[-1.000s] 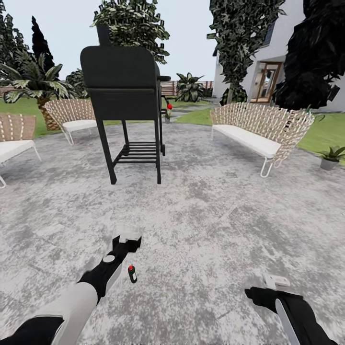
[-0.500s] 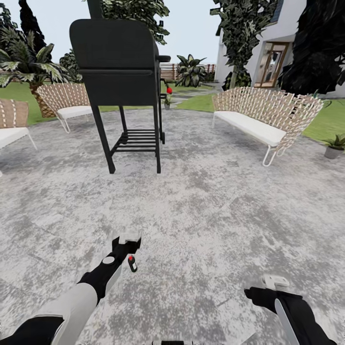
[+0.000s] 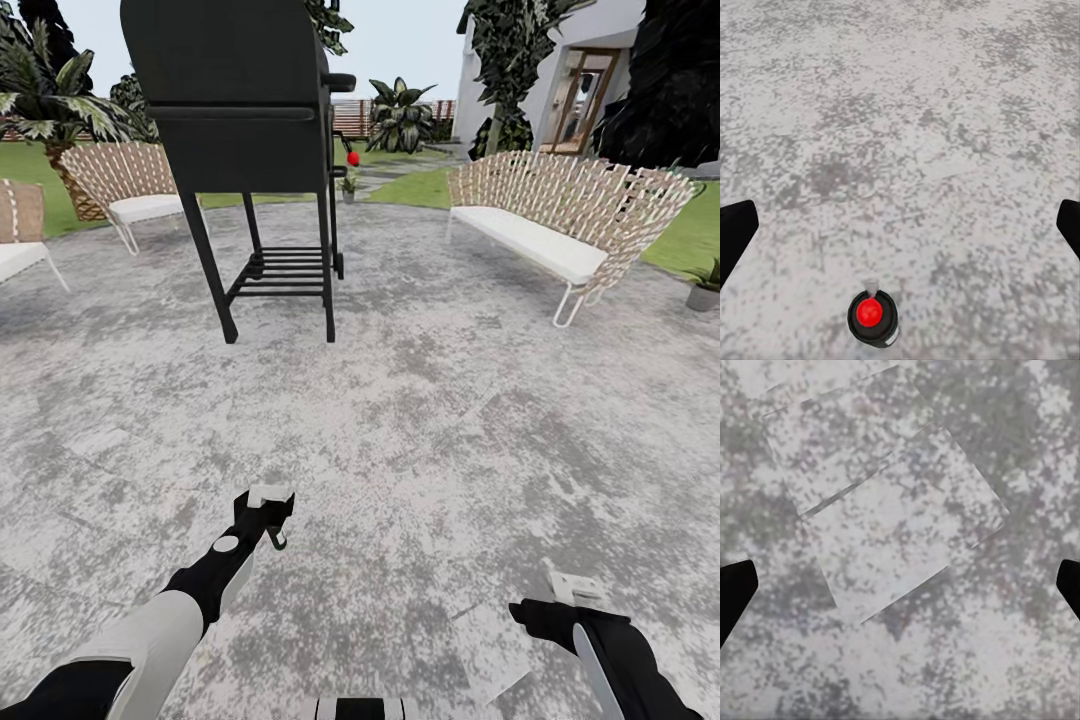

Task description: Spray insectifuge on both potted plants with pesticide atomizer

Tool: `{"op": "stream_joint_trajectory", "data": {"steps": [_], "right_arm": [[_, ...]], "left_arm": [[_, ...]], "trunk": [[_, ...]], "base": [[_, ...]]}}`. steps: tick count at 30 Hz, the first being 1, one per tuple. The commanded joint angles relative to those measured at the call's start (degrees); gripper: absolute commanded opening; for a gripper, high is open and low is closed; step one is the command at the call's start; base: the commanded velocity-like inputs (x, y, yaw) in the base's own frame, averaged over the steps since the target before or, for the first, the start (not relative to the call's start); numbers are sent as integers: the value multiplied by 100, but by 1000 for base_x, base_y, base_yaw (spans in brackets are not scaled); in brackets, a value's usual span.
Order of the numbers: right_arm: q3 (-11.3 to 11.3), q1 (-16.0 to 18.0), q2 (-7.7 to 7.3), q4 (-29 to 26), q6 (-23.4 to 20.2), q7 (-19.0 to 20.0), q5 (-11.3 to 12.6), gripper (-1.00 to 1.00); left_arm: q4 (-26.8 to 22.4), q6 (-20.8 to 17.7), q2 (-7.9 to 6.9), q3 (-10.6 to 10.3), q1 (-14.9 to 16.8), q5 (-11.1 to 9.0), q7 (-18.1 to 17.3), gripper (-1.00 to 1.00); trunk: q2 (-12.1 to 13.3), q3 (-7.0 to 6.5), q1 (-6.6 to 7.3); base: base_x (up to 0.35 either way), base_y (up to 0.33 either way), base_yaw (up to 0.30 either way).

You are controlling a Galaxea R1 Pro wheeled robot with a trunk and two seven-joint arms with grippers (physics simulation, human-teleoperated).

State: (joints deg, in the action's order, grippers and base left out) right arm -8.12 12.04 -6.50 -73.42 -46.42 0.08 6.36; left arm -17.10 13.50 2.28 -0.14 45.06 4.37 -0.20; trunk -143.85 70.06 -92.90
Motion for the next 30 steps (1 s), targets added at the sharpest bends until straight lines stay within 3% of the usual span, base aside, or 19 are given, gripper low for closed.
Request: {"op": "stream_joint_trajectory", "data": {"steps": [1,4,17,26,30], "right_arm": [[-6,2,0,-6,-25,1,32,100],[-6,3,0,-6,-25,1,36,100],[-4,0,-1,-6,-25,1,34,100],[-5,0,-2,-6,-25,1,34,100],[-4,1,0,-6,-25,1,32,100]], "left_arm": [[5,20,0,5,3,46,2,100],[5,21,0,5,3,39,2,100],[5,30,-8,7,3,38,2,100],[-4,30,-8,13,3,35,2,100],[-4,30,-8,14,3,30,2,100]], "trunk": [[-2,5,1],[-2,9,1],[-19,398,-32],[-19,445,-32],[-25,550,-43]], "base": [[0,0,0],[0,0,0],[0,0,55],[0,0,52],[0,0,140]]}}
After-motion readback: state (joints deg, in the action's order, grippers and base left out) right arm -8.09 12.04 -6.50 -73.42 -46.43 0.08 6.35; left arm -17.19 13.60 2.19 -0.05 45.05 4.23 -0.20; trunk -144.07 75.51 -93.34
